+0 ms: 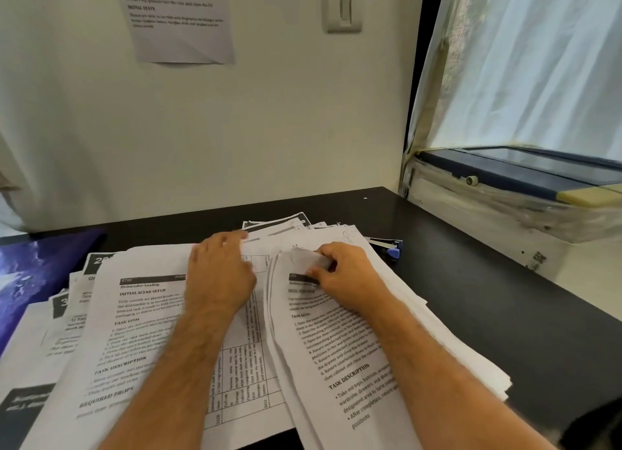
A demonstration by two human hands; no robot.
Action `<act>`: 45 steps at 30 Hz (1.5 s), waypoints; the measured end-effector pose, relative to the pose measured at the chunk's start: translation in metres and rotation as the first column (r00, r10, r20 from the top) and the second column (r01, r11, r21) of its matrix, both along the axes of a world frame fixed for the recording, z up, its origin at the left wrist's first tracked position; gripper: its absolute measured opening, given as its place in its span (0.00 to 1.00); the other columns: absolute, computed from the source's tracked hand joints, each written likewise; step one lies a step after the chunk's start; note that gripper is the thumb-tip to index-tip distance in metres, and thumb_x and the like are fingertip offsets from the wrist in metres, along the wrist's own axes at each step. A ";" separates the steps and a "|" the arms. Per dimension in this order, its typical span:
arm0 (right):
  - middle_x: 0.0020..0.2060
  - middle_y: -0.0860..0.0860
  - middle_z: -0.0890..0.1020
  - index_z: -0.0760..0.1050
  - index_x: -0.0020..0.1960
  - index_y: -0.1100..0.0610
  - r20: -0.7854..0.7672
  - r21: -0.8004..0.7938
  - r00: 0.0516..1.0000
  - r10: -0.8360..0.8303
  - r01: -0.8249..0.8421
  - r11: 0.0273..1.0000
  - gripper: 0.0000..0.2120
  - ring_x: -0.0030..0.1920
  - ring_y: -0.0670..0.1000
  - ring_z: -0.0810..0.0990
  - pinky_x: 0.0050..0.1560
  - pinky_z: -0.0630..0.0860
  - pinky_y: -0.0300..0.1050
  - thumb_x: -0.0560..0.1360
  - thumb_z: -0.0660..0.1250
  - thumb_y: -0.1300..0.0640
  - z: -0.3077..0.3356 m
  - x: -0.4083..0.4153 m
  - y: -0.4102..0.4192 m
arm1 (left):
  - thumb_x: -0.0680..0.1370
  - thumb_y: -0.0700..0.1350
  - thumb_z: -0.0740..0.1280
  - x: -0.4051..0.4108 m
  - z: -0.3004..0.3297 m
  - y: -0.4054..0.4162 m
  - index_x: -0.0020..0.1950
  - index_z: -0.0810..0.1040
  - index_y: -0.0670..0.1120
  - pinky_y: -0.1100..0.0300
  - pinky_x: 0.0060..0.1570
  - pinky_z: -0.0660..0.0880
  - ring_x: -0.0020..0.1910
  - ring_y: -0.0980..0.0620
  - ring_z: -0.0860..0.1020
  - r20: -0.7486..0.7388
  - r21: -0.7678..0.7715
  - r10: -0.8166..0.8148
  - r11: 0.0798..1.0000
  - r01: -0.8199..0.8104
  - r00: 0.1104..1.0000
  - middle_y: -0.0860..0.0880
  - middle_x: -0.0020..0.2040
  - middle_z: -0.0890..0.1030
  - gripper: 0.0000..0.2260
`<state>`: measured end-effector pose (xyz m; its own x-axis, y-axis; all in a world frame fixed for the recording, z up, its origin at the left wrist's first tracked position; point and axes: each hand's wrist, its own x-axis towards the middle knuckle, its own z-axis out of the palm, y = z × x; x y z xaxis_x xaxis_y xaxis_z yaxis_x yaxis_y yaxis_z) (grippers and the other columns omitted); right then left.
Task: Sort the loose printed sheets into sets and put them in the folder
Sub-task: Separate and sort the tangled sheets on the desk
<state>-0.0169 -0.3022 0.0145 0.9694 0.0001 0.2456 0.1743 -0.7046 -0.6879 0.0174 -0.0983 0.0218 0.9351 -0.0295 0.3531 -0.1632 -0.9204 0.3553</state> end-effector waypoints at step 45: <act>0.43 0.45 0.81 0.80 0.50 0.52 0.118 -0.015 0.993 -0.031 0.033 0.999 0.04 0.41 0.44 0.80 0.42 0.83 0.41 0.76 0.70 0.55 -0.010 0.021 -0.029 | 0.76 0.41 0.73 0.104 0.047 -0.113 0.50 0.83 0.48 0.58 0.48 0.76 0.47 0.52 0.80 -0.318 0.043 -0.325 0.933 0.356 0.891 0.50 0.51 0.83 0.05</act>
<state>0.0043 -0.3310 0.0041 0.9333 -0.0257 0.3583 0.2302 -0.7228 -0.6516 0.1218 -0.2115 0.0690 0.9221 -0.3852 0.0363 -0.3728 -0.8596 0.3493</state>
